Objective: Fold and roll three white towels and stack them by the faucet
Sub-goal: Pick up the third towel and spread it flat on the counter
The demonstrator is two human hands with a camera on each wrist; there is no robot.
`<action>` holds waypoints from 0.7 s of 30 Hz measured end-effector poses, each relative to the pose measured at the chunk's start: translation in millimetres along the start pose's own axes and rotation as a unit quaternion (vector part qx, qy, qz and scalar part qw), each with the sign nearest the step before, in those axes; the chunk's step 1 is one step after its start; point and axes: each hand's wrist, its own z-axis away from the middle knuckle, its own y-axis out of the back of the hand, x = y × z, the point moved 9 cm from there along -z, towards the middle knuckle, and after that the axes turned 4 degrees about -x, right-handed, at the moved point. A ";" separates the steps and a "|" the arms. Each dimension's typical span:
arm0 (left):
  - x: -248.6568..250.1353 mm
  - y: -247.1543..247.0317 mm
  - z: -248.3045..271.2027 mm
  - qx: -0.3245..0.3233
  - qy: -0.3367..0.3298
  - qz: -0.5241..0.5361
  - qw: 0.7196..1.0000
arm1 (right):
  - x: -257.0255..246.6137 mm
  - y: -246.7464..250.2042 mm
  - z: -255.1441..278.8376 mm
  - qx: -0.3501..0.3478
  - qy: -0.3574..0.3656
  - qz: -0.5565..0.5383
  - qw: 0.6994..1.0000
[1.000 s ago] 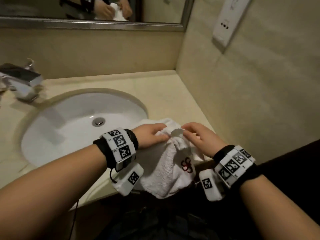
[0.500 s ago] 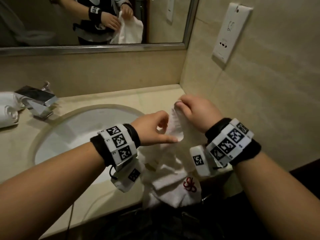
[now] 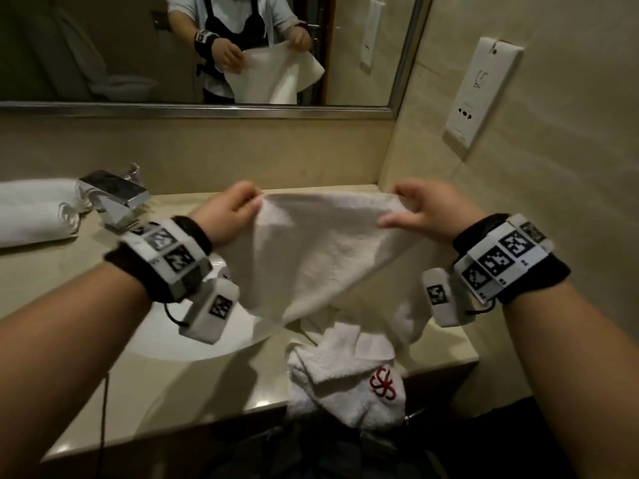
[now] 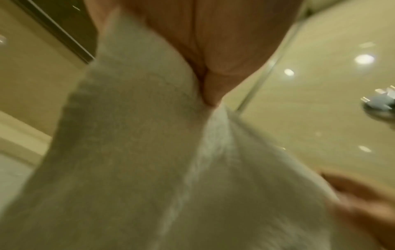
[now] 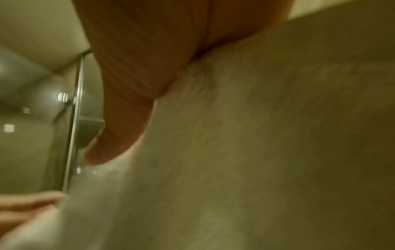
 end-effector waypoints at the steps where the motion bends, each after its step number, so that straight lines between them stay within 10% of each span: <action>1: -8.5 8.7 2.6 0.002 0.009 0.011 1.000 | 9.5 -8.2 0.0 -0.042 -0.014 0.057 0.997; 5: -16.5 3.0 15.9 -0.078 -0.003 -0.071 0.994 | 55.6 -33.8 -0.8 -0.123 -0.114 0.191 0.967; 11: -75.2 3.4 28.1 -0.144 0.080 -0.199 0.966 | 126.6 -20.5 10.6 -0.019 -0.281 0.071 0.957; 15: -97.5 34.1 19.9 0.012 0.118 0.038 0.992 | 135.9 4.9 2.9 0.107 -0.290 -0.005 0.951; 21: -70.7 96.6 -6.1 0.171 0.057 0.381 0.907 | 120.0 108.4 -9.2 0.330 -0.228 -0.077 0.913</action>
